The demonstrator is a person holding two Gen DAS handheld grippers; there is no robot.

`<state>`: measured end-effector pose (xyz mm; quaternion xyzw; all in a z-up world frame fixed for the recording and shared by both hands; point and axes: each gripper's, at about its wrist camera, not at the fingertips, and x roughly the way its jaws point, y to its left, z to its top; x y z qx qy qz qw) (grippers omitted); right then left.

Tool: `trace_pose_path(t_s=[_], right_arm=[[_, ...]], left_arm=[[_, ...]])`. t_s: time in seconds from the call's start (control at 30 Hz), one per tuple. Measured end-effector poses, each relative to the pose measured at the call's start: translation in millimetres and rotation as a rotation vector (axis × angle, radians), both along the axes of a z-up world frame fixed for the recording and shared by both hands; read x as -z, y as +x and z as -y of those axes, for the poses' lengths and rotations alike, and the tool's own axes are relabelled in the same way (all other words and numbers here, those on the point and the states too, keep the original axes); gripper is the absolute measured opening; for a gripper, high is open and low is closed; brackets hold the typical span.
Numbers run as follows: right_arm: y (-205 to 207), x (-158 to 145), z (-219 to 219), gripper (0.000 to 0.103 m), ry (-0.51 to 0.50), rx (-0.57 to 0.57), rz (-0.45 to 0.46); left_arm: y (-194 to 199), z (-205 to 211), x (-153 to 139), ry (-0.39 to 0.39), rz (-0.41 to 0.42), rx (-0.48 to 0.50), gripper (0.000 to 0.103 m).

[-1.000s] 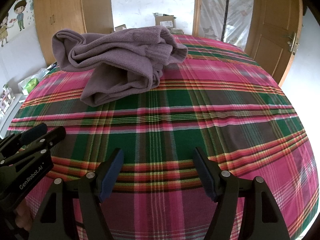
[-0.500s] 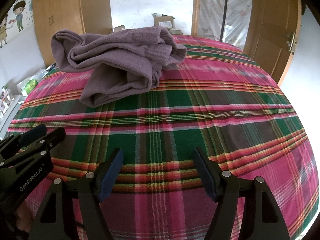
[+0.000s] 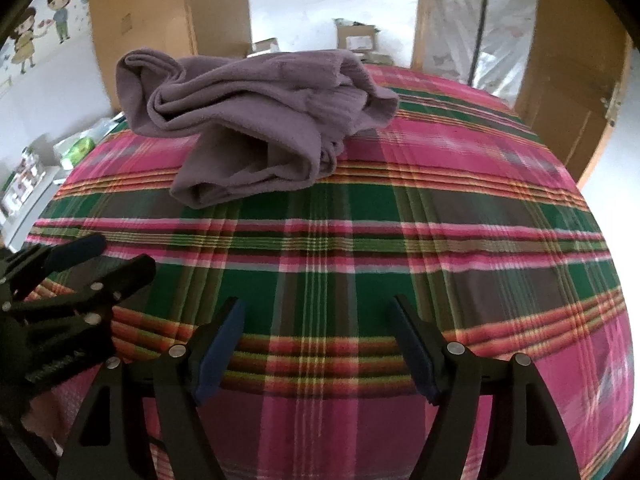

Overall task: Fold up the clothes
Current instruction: 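Grasp the mauve fleece garment with both grippers and lift it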

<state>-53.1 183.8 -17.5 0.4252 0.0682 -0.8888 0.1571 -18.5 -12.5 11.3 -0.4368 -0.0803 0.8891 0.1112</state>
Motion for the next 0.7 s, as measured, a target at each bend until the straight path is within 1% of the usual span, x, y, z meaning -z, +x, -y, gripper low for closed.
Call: trace_pose_path(t_s=[0.03, 0.13, 0.23, 0.3, 0.37, 0.43, 0.53, 0.63, 0.7], right_arm=[[-3.1, -2.5, 0.0, 0.070, -0.007, -0.019, -0.004], [-10.3, -12.5, -2.1, 0.069, -0.024, -0.053, -0.042], [-19.5, -24.4, -6.8, 0.069, -0.083, -0.070, -0.082], [-27.7, -28.5, -8.3, 0.069, -0.132, -0.097, -0.093], [-37.2, -28.2, -6.4, 0.068, -0.149, -0.109, -0.085], [-44.1, -27.4, -4.1, 0.067, -0.163, -0.117, -0.081], [-52.3, -28.5, -0.1, 0.067, -0.170, -0.111, -0.087], [-64.0, -29.6, -0.8, 0.067, -0.189, -0.099, -0.087], [-73.6, -28.7, -1.3, 0.067, -0.191, -0.085, -0.080]], left_arm=[[-2.1, 3.8, -4.2, 0.031, 0.004, 0.011, 0.053], [-0.7, 3.7, -27.5, -0.037, -0.076, 0.011, 0.053], [0.5, -1.8, -52.6, -0.103, -0.164, 0.013, 0.053], [-2.6, -13.7, -66.1, -0.171, -0.218, 0.042, 0.053], [-7.1, -27.5, -74.9, -0.241, -0.256, 0.087, 0.053], [-18.5, -42.8, -74.8, -0.314, -0.261, 0.154, 0.053], [-34.9, -61.9, -71.0, -0.422, -0.268, 0.204, 0.053], [-41.9, -77.4, -68.1, -0.479, -0.302, 0.249, 0.053], [-51.3, -83.5, -63.8, -0.515, -0.293, 0.273, 0.053]])
